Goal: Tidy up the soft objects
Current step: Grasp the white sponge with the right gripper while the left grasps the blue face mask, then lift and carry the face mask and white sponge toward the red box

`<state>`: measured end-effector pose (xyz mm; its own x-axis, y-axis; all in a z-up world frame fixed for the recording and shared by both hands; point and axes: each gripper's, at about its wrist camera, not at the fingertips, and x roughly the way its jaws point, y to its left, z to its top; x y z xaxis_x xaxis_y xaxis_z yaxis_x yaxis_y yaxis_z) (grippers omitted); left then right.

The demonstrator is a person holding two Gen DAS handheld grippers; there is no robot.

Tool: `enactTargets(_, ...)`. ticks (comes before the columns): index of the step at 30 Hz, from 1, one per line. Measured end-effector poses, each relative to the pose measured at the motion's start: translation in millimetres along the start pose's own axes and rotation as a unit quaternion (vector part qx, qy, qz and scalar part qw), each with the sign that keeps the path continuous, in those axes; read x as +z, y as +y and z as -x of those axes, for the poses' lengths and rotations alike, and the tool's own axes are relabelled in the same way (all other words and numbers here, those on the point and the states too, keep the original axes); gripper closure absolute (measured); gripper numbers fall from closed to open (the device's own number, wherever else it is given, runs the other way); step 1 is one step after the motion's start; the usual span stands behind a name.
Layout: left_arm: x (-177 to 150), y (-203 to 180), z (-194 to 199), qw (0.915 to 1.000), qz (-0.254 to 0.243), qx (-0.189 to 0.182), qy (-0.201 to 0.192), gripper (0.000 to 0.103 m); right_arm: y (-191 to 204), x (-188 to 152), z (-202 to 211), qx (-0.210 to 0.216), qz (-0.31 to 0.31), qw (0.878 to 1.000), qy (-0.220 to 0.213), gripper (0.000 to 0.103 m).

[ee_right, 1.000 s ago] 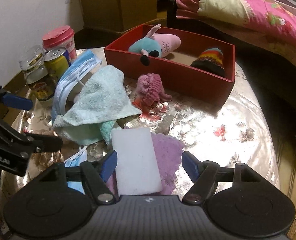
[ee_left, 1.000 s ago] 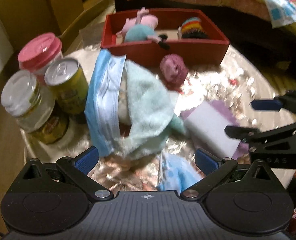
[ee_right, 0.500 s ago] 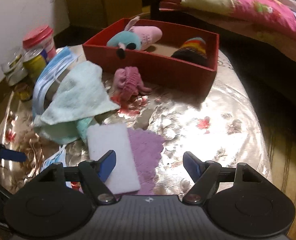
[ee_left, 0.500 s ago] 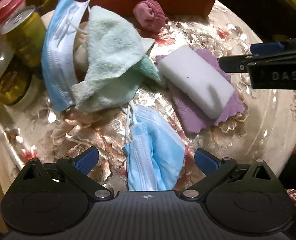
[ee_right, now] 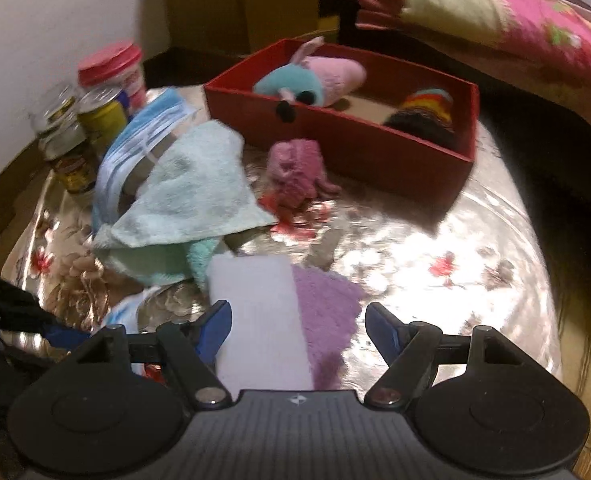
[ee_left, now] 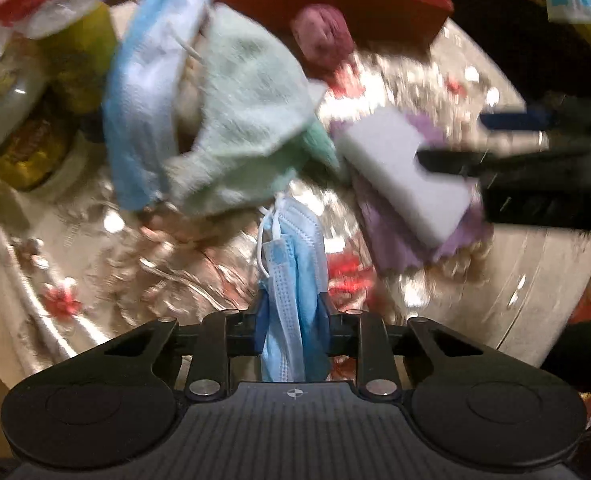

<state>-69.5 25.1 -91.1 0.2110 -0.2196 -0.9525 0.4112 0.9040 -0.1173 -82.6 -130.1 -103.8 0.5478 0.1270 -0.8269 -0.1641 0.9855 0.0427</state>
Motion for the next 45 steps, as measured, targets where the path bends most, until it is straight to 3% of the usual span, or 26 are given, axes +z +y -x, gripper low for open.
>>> enactTargets(5,5,16,24,0.9986,0.027,-0.016,-0.042,0.079,17,3,-13,0.014,0.02,1.0,0.015,0.057)
enactTargets(13,8,17,41,0.9966,0.026,-0.049,-0.06,0.079,22,0,-34,0.003,0.035,0.999,0.041,0.058)
enactTargets(14,8,17,45,0.996,0.026,-0.057,-0.064,0.079,22,-2,-35,0.004,0.034,0.999,0.042,0.059)
enactTargets(16,10,16,49,0.9946,0.024,-0.069,-0.073,0.079,19,-2,-39,0.011,0.024,0.998,0.056,0.077)
enactTargets(19,12,16,56,0.9932,0.025,-0.073,-0.088,0.079,18,-3,-40,0.015,0.011,0.998,0.061,0.08)
enactTargets(28,26,17,61,0.9915,0.028,-0.058,-0.113,0.078,3,14,3,0.04,-0.044,0.998,0.0,0.081)
enactTargets(45,66,16,88,0.9797,0.022,-0.027,-0.197,0.076,-21,39,59,0.031,-0.099,0.986,-0.13,0.081)
